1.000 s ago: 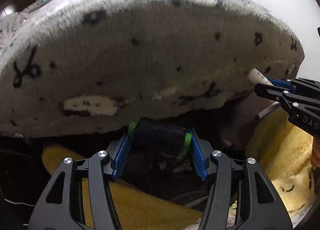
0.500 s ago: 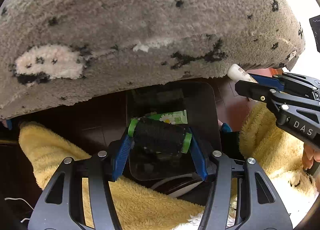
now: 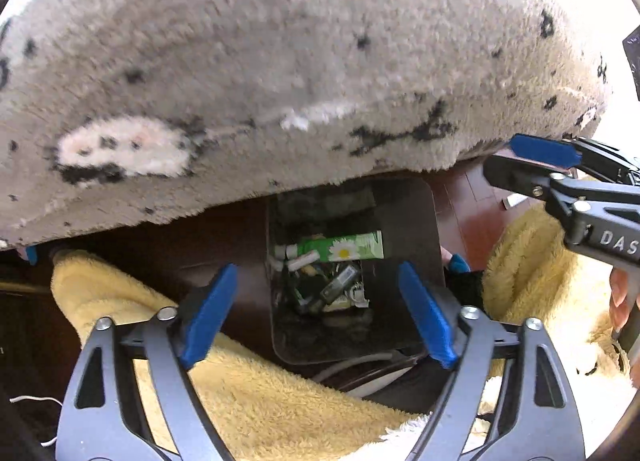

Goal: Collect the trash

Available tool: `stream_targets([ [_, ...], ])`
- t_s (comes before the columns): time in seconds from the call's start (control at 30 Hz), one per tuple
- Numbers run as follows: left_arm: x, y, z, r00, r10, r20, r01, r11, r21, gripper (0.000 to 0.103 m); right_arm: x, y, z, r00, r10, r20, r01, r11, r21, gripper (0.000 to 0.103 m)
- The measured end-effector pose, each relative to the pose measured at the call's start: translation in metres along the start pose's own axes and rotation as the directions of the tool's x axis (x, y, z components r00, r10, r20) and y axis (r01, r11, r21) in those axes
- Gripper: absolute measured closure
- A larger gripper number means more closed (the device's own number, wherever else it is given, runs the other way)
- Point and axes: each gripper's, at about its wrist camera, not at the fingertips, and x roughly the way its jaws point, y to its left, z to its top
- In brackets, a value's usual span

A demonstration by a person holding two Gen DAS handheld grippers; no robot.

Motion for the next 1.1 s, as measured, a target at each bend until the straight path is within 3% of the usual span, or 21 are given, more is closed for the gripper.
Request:
stream_targets([
  [0.1, -0.019, 0.002, 0.004, 0.999, 0.003, 0.052, -0.003, 1.000, 0.004, 0.008, -0.023, -0.005, 0.003, 0.997, -0.037, 0.071, 0.037, 0.999, 0.010, 0.021],
  [0.17, -0.036, 0.002, 0.010, 0.995, -0.008, 0.104, 0.007, 1.000, 0.012, 0.008, -0.042, -0.010, 0.005, 0.989, -0.059, 0.134, 0.057, 0.998, 0.018, 0.006],
  [0.3, -0.083, 0.006, 0.032, 0.967, 0.001, 0.256, -0.001, 1.000, 0.002, 0.008, -0.088, -0.015, 0.019, 0.954, -0.109, 0.279, 0.106, 0.994, 0.025, 0.003],
  [0.4, -0.129, 0.006, 0.049, 0.914, 0.025, 0.404, -0.027, 1.000, 0.001, 0.008, -0.133, -0.018, 0.029, 0.892, -0.162, 0.423, 0.159, 0.986, 0.044, 0.003],
  [0.47, -0.158, 0.000, 0.059, 0.861, 0.037, 0.508, -0.058, 0.998, 0.026, 0.008, -0.155, -0.018, 0.034, 0.847, -0.187, 0.498, 0.185, 0.981, 0.054, 0.003],
  [0.53, -0.186, -0.008, 0.066, 0.797, 0.042, 0.603, -0.090, 0.995, 0.050, 0.008, -0.177, -0.017, 0.040, 0.787, -0.217, 0.577, 0.215, 0.974, 0.072, 0.003],
  [0.6, -0.207, -0.015, 0.075, 0.749, 0.030, 0.662, -0.096, 0.993, 0.064, 0.008, -0.192, -0.017, 0.045, 0.741, -0.248, 0.624, 0.238, 0.966, 0.101, 0.003],
  [0.67, -0.226, -0.016, 0.085, 0.714, 0.030, 0.699, -0.106, 0.992, 0.066, 0.008, -0.208, -0.023, 0.055, 0.701, -0.272, 0.660, 0.248, 0.960, 0.132, 0.003],
  [0.77, -0.245, -0.020, 0.101, 0.672, 0.066, 0.738, -0.143, 0.989, 0.041, 0.008, -0.227, -0.031, 0.067, 0.662, -0.298, 0.688, 0.254, 0.952, 0.168, 0.003],
  [0.87, -0.262, -0.023, 0.117, 0.644, 0.096, 0.759, -0.165, 0.986, 0.015, 0.008, -0.243, -0.039, 0.075, 0.631, -0.322, 0.706, 0.256, 0.945, 0.203, 0.003],
  [1.0, -0.277, -0.016, 0.125, 0.616, 0.124, 0.778, -0.175, 0.984, -0.019, 0.008, -0.258, -0.045, 0.081, 0.600, -0.347, 0.721, 0.257, 0.937, 0.238, 0.003],
  [1.1, -0.283, -0.012, 0.131, 0.608, 0.128, 0.783, -0.165, 0.986, -0.033, 0.008, -0.262, -0.045, 0.086, 0.589, -0.356, 0.725, 0.260, 0.933, 0.247, 0.003],
])
